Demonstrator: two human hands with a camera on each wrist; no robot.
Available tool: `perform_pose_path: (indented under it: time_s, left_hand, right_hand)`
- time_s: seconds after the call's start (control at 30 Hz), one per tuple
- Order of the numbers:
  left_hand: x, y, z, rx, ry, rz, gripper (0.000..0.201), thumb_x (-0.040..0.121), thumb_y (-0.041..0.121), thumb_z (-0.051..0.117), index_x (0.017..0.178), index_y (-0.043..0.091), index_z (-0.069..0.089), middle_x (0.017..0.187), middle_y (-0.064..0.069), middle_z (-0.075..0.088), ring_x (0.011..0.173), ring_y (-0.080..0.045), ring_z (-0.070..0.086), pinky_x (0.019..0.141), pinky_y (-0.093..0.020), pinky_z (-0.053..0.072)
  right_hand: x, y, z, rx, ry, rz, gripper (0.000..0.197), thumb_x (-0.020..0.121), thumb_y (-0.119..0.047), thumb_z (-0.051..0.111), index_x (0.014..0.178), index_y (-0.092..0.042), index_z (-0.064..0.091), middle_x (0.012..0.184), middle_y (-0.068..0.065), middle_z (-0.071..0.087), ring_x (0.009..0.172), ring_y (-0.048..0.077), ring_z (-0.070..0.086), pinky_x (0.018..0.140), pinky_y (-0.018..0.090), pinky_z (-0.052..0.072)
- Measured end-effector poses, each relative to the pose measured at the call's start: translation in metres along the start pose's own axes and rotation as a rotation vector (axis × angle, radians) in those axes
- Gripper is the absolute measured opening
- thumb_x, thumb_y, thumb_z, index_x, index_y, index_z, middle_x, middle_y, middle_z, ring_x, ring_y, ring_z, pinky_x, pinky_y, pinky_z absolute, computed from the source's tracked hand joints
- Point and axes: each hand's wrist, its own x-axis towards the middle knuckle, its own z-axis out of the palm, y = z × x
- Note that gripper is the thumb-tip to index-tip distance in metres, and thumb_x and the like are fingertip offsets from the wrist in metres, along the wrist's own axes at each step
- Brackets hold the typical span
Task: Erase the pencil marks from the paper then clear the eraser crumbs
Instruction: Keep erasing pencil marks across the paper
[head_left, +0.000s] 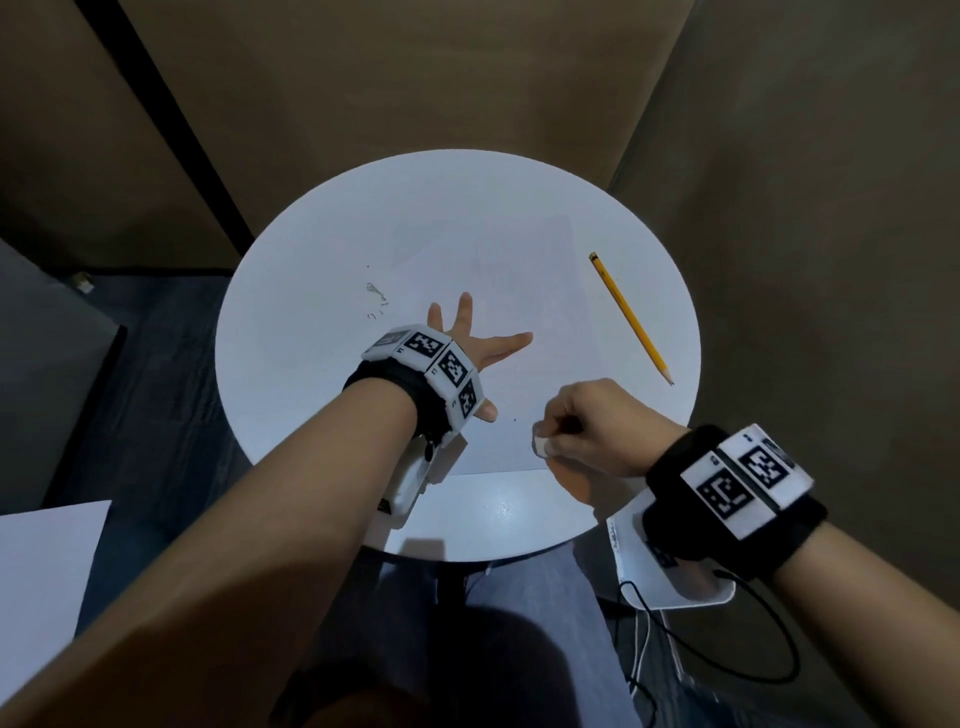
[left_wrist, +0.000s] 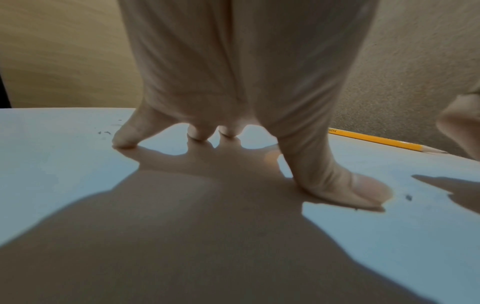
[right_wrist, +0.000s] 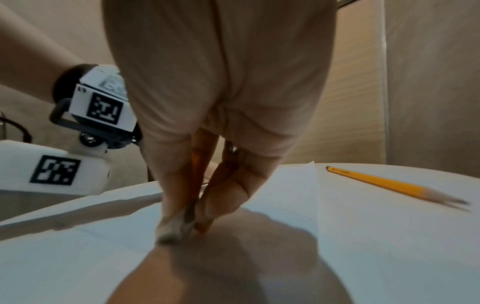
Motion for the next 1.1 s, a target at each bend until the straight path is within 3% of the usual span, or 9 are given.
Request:
perform_pose_path:
  time_s: [0.1,0.2,0.27,0.4,0.57,0.73,0.83,0.97,1.1]
  left_hand:
    - [0.000,-0.001,-0.001,0.007,0.001,0.004,0.102,0.076,0.043,0.075,0.143,0.054,0.000,0.151,-0.014,-0.032,0.134,-0.055,-0.021,0.102,-0.072,0.011]
    - [-0.001,0.000,-0.001,-0.007,0.001,0.008,0.103,0.074,0.044,0.076,0.144,0.054,0.001,0.151,-0.014,-0.032,0.134,-0.054,-0.022,0.102,-0.073,0.009]
    - [-0.001,0.000,-0.001,-0.001,0.003,0.008,0.103,0.074,0.044,0.076,0.144,0.053,0.001,0.151,-0.014,-0.032,0.134,-0.055,-0.021,0.101,-0.073,0.010]
    - [-0.001,0.000,-0.001,0.020,-0.001,0.004,0.103,0.076,0.044,0.075,0.144,0.053,-0.001,0.152,-0.015,-0.031,0.134,-0.055,-0.020,0.101,-0.073,0.013]
    - [-0.002,0.002,-0.004,0.039,-0.011,-0.005,0.104,0.075,0.046,0.075,0.144,0.053,-0.003,0.152,-0.016,-0.031,0.134,-0.055,-0.020,0.102,-0.072,0.011]
    - [-0.001,-0.001,-0.001,0.019,-0.013,0.004,0.104,0.075,0.046,0.075,0.144,0.054,-0.002,0.151,-0.016,-0.032,0.133,-0.056,-0.020,0.101,-0.073,0.011]
    - [0.001,-0.001,-0.001,0.015,-0.012,0.014,0.105,0.073,0.047,0.076,0.144,0.054,-0.002,0.151,-0.017,-0.031,0.133,-0.058,-0.019,0.100,-0.074,0.011]
    - [0.000,-0.002,-0.001,-0.012,0.000,0.028,0.107,0.069,0.050,0.076,0.143,0.054,-0.001,0.151,-0.016,-0.031,0.133,-0.056,-0.020,0.099,-0.075,0.010]
    - [0.000,-0.003,-0.002,-0.027,-0.022,0.027,0.117,0.055,0.071,0.073,0.143,0.055,-0.002,0.151,-0.016,-0.032,0.132,-0.057,-0.021,0.098,-0.076,0.011]
  right_hand:
    - [0.007,-0.006,-0.006,-0.038,-0.037,0.004,0.009,0.085,-0.013,0.063,0.076,-0.015,0.063,0.070,-0.016,0.052,0.065,-0.001,0.047,0.056,0.007,0.032]
    - [0.018,-0.011,-0.004,0.031,0.113,-0.006,0.012,0.087,-0.015,0.062,0.089,-0.007,0.070,0.090,0.001,0.066,0.079,0.008,0.052,0.069,0.015,0.036]
    - [0.015,-0.007,-0.002,0.023,0.121,-0.003,0.014,0.088,-0.017,0.062,0.092,-0.006,0.069,0.094,0.003,0.066,0.081,0.009,0.050,0.066,0.017,0.035]
    - [0.002,0.001,-0.007,-0.034,-0.058,0.013,0.008,0.085,-0.017,0.065,0.078,-0.016,0.062,0.076,-0.010,0.057,0.070,0.003,0.048,0.057,0.008,0.033]
    - [0.017,-0.004,-0.005,0.066,0.084,-0.009,0.011,0.086,-0.018,0.065,0.089,-0.008,0.069,0.089,-0.001,0.064,0.079,0.008,0.053,0.063,0.006,0.035]
    - [-0.003,0.004,-0.001,-0.007,-0.030,0.003,0.015,0.087,-0.017,0.062,0.073,-0.018,0.057,0.070,-0.018,0.047,0.065,-0.002,0.045,0.056,0.007,0.033]
    - [0.004,-0.001,-0.008,-0.028,-0.088,0.020,0.021,0.084,-0.014,0.064,0.066,-0.021,0.056,0.069,-0.016,0.052,0.067,0.001,0.050,0.056,0.009,0.032]
    - [0.018,-0.004,-0.008,0.068,0.051,0.020,0.006,0.085,-0.015,0.064,0.081,-0.011,0.067,0.088,0.000,0.068,0.082,0.012,0.059,0.065,0.015,0.040]
    - [0.002,0.008,-0.011,0.028,-0.098,0.058,0.013,0.083,-0.015,0.067,0.071,-0.018,0.061,0.072,-0.010,0.059,0.071,0.006,0.054,0.060,0.013,0.038]
